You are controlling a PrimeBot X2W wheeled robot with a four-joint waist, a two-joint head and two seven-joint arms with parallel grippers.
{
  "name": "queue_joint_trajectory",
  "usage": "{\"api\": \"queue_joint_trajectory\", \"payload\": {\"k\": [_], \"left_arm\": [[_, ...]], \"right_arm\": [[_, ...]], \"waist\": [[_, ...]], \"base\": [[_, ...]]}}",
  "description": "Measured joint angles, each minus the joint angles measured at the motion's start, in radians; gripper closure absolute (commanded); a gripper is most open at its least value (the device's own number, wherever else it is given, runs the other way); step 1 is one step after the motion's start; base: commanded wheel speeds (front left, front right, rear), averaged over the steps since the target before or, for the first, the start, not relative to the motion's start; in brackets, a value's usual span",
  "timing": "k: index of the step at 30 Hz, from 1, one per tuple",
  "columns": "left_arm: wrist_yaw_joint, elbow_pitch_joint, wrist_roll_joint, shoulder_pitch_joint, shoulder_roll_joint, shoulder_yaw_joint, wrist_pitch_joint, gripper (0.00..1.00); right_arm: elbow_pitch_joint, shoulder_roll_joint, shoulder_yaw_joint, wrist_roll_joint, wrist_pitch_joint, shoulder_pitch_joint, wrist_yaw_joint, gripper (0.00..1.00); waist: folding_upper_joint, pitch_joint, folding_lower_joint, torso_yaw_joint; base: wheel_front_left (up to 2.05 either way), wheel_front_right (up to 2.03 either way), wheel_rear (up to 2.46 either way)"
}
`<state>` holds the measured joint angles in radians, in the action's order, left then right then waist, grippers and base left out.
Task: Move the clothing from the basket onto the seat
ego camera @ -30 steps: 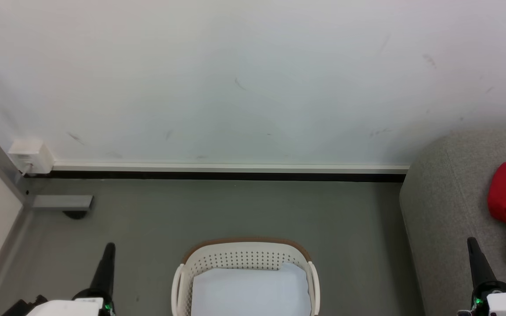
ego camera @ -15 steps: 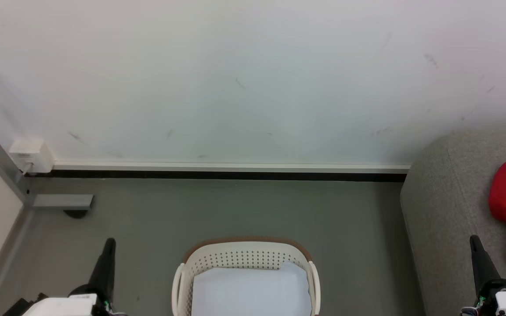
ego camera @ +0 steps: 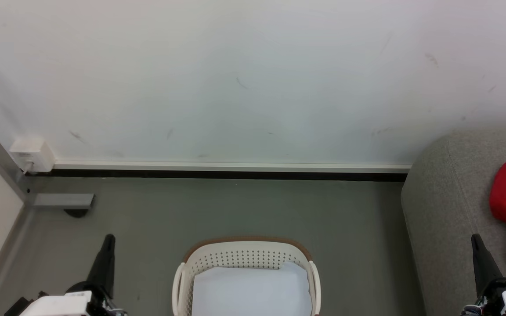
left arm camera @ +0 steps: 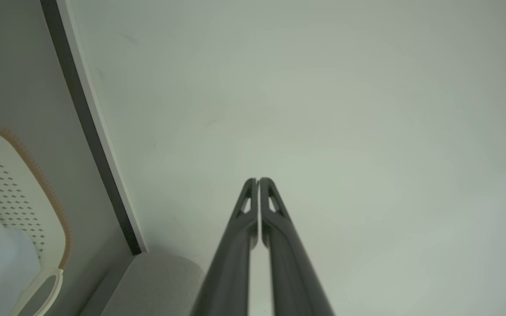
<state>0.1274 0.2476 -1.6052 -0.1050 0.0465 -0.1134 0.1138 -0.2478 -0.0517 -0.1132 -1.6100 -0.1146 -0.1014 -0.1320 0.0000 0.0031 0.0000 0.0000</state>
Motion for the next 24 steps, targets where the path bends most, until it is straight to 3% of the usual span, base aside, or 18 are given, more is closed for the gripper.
{"api": "queue_joint_trajectory", "payload": {"k": [24], "left_arm": [[0.001,0.000,0.000,-0.001,0.000,0.000,0.000,1.00]], "right_arm": [[0.000,0.001,0.000,-0.002,0.000,0.000,0.000,1.00]], "waist": [[0.0000,0.000,0.0000,0.000]], "base": [[0.00,0.00,0.00]]}}
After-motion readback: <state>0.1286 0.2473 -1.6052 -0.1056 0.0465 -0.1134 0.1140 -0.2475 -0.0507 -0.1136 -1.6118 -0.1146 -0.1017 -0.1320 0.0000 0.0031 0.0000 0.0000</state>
